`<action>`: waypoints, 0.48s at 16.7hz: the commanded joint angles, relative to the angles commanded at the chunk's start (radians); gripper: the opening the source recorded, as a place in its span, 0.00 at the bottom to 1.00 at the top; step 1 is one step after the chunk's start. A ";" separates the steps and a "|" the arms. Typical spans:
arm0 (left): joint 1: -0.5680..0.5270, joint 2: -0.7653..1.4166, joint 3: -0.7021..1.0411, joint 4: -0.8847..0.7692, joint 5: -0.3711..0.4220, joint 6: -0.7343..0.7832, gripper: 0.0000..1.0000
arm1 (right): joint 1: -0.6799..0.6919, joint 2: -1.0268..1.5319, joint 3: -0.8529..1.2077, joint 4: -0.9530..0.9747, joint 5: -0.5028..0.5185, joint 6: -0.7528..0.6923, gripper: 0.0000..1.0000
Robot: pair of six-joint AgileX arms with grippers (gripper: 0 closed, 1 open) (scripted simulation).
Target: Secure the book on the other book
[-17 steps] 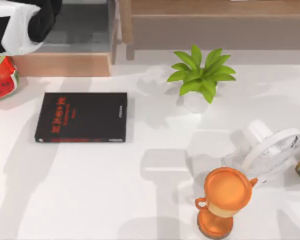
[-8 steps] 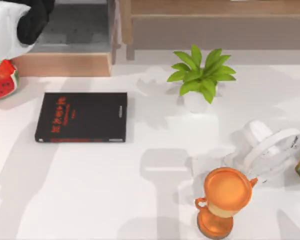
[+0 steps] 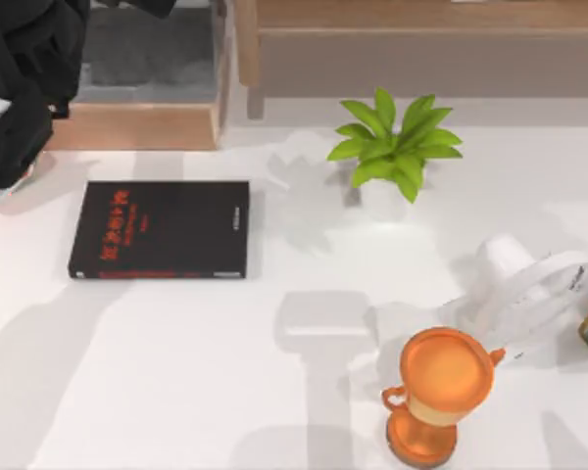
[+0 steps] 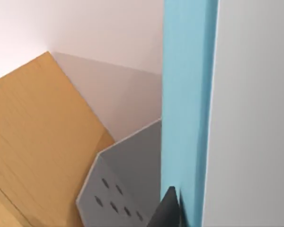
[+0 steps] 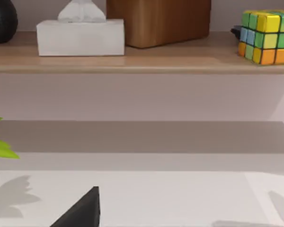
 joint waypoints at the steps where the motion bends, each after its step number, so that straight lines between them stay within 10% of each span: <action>1: -0.012 -0.030 -0.048 0.000 -0.012 0.070 0.00 | 0.000 0.000 0.000 0.000 0.000 0.000 1.00; 8: -0.092 -0.013 -0.342 -0.020 -0.020 0.515 0.00 | 0.000 0.000 0.000 0.000 0.000 0.000 1.00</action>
